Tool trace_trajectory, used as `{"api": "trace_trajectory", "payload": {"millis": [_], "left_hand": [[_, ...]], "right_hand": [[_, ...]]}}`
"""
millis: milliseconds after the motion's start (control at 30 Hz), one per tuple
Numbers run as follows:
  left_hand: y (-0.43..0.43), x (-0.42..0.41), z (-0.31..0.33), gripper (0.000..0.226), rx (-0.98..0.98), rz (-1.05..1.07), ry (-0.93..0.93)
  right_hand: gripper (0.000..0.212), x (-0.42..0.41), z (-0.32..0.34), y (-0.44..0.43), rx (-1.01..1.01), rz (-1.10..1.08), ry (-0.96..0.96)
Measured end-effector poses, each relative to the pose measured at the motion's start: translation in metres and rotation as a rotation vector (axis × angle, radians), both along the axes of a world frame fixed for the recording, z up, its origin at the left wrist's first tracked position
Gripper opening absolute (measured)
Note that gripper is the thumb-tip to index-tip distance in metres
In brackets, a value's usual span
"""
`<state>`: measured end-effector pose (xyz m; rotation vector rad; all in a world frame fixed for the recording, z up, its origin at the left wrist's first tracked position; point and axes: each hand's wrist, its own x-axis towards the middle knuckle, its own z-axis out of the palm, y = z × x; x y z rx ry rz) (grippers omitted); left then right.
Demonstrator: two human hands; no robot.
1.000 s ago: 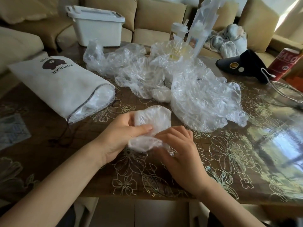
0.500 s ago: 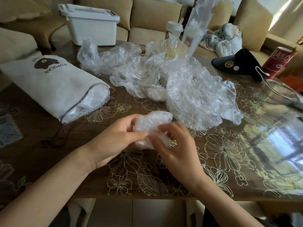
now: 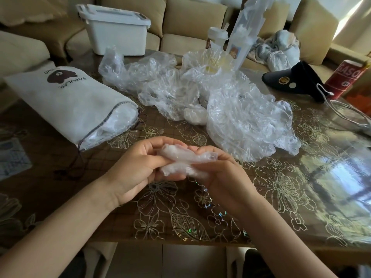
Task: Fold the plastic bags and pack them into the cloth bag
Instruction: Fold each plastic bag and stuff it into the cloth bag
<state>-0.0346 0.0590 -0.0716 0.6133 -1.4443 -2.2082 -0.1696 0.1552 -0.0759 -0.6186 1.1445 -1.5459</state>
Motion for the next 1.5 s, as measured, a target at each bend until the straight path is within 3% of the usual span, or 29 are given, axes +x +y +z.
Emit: {"api": "trace_trajectory", "payload": {"millis": [100, 233, 333, 533, 667, 800, 900, 967, 1033, 1100, 1200, 1333, 1500], "left_hand": [[0.0, 0.001, 0.0, 0.023, 0.012, 0.083, 0.026], [-0.005, 0.01, -0.004, 0.047, -0.029, 0.168, 0.019], [-0.009, 0.022, -0.005, 0.054, -0.267, 0.183, -0.023], [-0.022, 0.041, -0.004, 0.051, -0.695, 0.141, -0.095], [-0.025, 0.045, -0.005, 0.048, -0.731, 0.154, -0.041], [-0.034, 0.066, -0.009, 0.036, -0.727, 0.152, -0.031], [-0.036, 0.079, -0.007, 0.027, -0.743, 0.177, -0.025], [-0.045, 0.082, -0.009, 0.03, -0.948, 0.39, -0.076], [-0.062, 0.08, -0.018, 0.038, -1.326, 0.613, -0.294], [-0.077, 0.077, -0.029, 0.054, -1.445, 0.607, -0.545], [-0.089, 0.071, -0.034, 0.074, -1.391, 0.519, -0.702], [-0.098, 0.067, -0.03, 0.058, -1.337, 0.556, -0.723], [-0.101, 0.072, -0.023, 0.044, -0.893, 0.562, -0.335]], "right_hand": [[0.041, 0.003, 0.002, -0.008, 0.016, -0.015, -0.158], [0.036, 0.005, 0.002, -0.015, 0.025, 0.027, -0.196], [0.044, 0.003, 0.0, -0.015, 0.051, 0.032, 0.003], [0.019, 0.009, 0.005, -0.022, 0.002, 0.003, 0.435], [0.034, 0.023, 0.015, -0.034, 0.064, 0.269, 0.699], [0.025, 0.038, 0.018, -0.047, 0.07, 0.201, 0.928], [0.016, 0.046, 0.018, -0.059, 0.082, 0.171, 0.86], [0.009, 0.046, 0.018, -0.067, 0.114, 0.123, 0.806], [0.007, 0.043, 0.015, -0.075, 0.146, 0.069, 0.671], [0.005, 0.046, 0.014, -0.081, 0.191, 0.018, 0.449], [0.006, 0.049, 0.016, -0.086, 0.266, -0.035, 0.192], [0.012, 0.047, 0.014, -0.084, 0.252, -0.008, 0.178], [0.026, 0.062, 0.014, -0.092, 0.159, 0.138, 0.21]]}}
